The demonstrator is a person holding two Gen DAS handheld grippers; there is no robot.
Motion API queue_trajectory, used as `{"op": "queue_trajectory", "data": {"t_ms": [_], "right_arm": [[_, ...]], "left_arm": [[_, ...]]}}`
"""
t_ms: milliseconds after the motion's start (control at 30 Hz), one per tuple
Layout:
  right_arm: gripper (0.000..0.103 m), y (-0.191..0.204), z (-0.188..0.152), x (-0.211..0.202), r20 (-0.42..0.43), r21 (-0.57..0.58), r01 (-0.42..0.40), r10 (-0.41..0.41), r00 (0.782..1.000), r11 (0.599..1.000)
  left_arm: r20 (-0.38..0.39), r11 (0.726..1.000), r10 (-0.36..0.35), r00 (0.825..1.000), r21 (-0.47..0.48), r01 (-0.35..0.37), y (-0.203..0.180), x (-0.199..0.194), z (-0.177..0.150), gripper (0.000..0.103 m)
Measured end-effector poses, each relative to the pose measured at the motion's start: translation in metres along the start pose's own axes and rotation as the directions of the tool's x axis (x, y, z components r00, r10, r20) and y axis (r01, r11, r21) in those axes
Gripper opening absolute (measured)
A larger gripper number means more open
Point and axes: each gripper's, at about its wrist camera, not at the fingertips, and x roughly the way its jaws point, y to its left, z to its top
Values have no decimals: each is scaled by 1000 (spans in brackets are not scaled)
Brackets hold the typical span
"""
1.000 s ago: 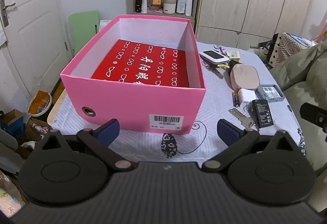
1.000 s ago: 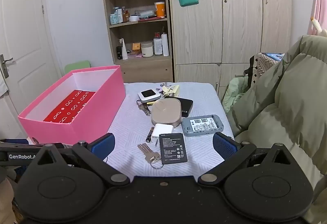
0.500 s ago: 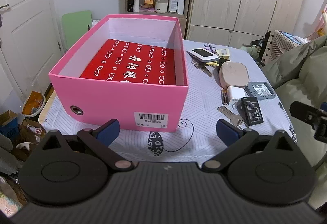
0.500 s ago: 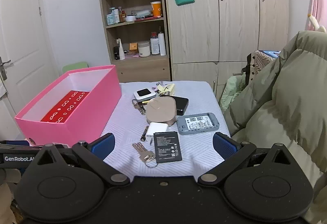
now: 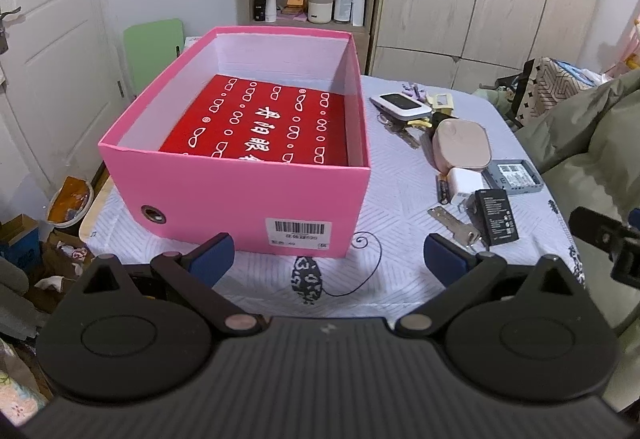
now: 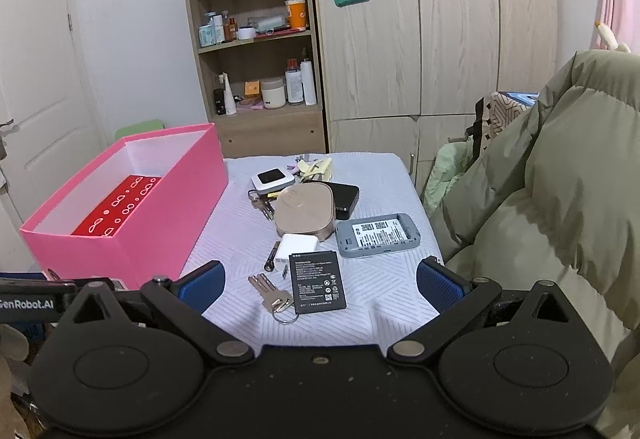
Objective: Organize rigid objects
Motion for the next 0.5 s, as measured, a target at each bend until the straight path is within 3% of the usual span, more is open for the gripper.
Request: {"op": "queue_trajectory", "data": {"t_ms": [500], "right_arm": [[103, 3, -3, 4, -20, -17, 24, -24, 999, 1000]], "left_arm": [[-9, 1000, -7, 1000, 17, 7, 7, 6, -3, 102]]}}
